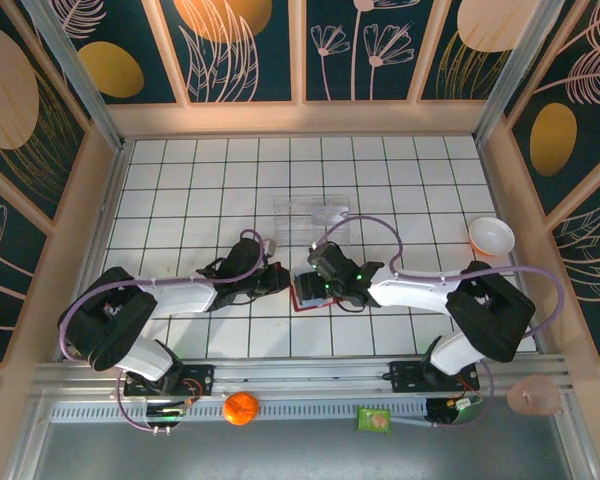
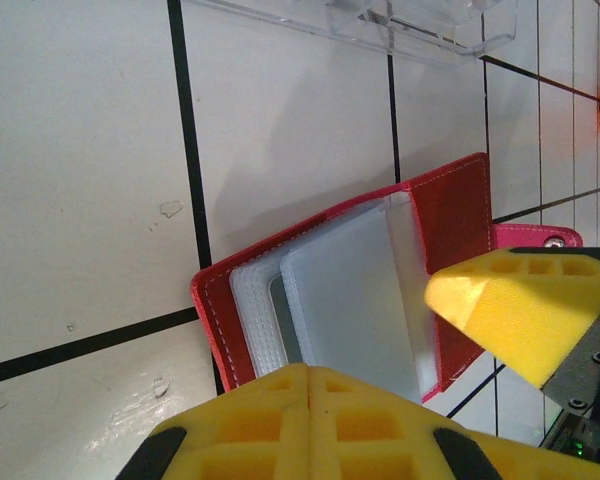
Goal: Take the credit cards out of the card holder
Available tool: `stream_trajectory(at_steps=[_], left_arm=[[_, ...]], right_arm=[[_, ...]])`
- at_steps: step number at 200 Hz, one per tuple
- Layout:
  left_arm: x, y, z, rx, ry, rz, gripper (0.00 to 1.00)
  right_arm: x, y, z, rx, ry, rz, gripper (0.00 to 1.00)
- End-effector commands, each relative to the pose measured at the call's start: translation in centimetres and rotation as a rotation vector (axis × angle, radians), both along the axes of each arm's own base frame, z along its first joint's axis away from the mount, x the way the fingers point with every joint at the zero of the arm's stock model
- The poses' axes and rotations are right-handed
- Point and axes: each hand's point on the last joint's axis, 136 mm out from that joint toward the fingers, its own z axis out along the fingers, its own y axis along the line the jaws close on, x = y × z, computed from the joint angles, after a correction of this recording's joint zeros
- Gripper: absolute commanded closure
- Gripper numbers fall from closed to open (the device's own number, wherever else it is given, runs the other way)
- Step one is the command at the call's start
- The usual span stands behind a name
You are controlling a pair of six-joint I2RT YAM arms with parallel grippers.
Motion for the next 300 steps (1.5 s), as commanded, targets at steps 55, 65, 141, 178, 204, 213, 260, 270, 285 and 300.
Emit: stream_trajectory(at_steps=[55, 65, 141, 178, 204, 213, 260, 270, 285, 300], left_arm=[[-0.1, 0.1, 0.4, -0.012, -0.009, 0.007, 1.00], [-0.1, 0.0, 0.4, -0.014, -0.011, 0.006, 1.00], [-0.3, -1.3, 1.2, -0.062, -0.012, -0.056, 1.00], [-0.4, -2.3, 1.6, -0.072, -0.014, -0.107, 1.00], [-0.7, -2.7, 0.8, -0.056, 0.006, -0.123, 1.00], [-0.8, -2.8, 0.6, -0.051, 0.010, -0.128, 1.00], [-1.4, -4.2, 0.3, -0.003, 0.006, -0.186, 1.00], [-1.4, -4.0, -0.5, 0.028, 0.020, -0.184, 1.00], [-1.7, -3.4, -1.5, 0.070, 0.041, -0.179, 1.00], [-2.0, -3.0, -2.3, 0.105, 0.053, -0.188, 1.00]], right_arm=[[-0.5, -0.1, -2.1, -0.130, 0.002, 0.023, 0.27], [-0.6, -0.3, -2.3, -0.143, 0.004, 0.019, 0.28], [-0.9, -0.4, -2.9, -0.116, 0.024, -0.014, 0.44], [-0.9, -0.3, -2.8, -0.089, 0.026, -0.025, 0.48], [-0.9, -0.1, -2.3, -0.057, 0.020, -0.035, 0.49], [-0.9, -0.1, -2.2, -0.046, 0.018, -0.039, 0.51], [-0.9, 0.4, -1.3, 0.003, 0.006, -0.041, 0.66], [-0.9, 0.4, -1.2, 0.005, 0.006, -0.044, 0.66], [-0.9, 0.4, -1.3, 0.009, 0.011, -0.047, 0.66], [-1.0, 0.2, -1.3, 0.008, 0.014, -0.054, 0.66]])
